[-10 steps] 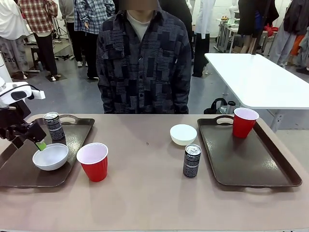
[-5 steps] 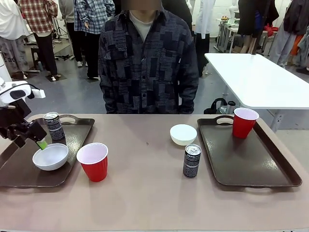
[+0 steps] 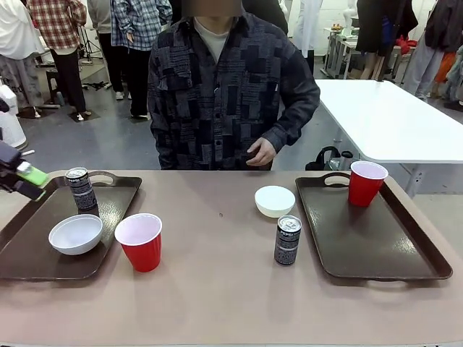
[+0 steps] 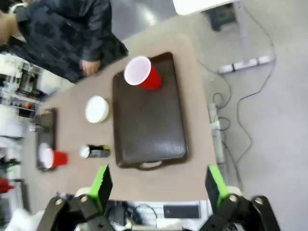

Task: Prepare tableware on both trays.
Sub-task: Pick up a Picnic Bowl from the table and place it on a Handle tray.

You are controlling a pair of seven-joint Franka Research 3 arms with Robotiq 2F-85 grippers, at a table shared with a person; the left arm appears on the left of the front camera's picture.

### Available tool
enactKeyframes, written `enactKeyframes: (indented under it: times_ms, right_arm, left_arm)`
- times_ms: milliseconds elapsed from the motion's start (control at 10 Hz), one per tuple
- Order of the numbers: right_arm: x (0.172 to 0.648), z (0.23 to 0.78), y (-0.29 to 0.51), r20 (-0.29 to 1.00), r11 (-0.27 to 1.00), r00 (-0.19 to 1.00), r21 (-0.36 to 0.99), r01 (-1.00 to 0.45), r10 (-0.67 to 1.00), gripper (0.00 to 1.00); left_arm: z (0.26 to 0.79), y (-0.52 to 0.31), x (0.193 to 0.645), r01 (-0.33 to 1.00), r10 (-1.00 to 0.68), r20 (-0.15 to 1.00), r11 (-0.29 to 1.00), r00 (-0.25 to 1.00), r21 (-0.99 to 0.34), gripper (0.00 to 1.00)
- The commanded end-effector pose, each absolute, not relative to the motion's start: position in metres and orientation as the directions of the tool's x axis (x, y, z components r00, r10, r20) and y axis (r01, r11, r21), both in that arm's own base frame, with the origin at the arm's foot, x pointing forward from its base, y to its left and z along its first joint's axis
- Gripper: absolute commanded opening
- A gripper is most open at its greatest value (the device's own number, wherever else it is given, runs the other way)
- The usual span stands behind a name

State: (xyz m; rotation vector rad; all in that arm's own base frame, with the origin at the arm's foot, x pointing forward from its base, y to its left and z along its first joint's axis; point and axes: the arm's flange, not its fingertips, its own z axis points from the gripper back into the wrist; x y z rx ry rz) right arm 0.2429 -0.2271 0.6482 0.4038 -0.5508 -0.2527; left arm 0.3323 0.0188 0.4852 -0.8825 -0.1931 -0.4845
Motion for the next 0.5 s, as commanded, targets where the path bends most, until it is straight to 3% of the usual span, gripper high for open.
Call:
enactKeyframes:
  times_ms: [0,200,400]
  right_arm:
    - [0.272,0.63,-0.183,0.34,0.905,0.905,0.415,0.099,-0.255,1.0]
    - [0.295,0.612,-0.13,0.177,0.923,0.977,0.381,0.044,-0.12,1.0]
    - [0.296,0.596,-0.084,0.102,0.936,0.994,0.351,0.011,-0.05,1.0]
  left_arm:
    - [0.491,0.036,0.315,0.474,-0.339,0.349,0.429,0.874,-0.769,0.95]
    - [0.501,0.065,0.319,0.444,-0.285,0.358,0.347,0.889,-0.826,0.95]
    - [0.507,0.09,0.333,0.414,-0.213,0.362,0.306,0.907,-0.857,0.95]
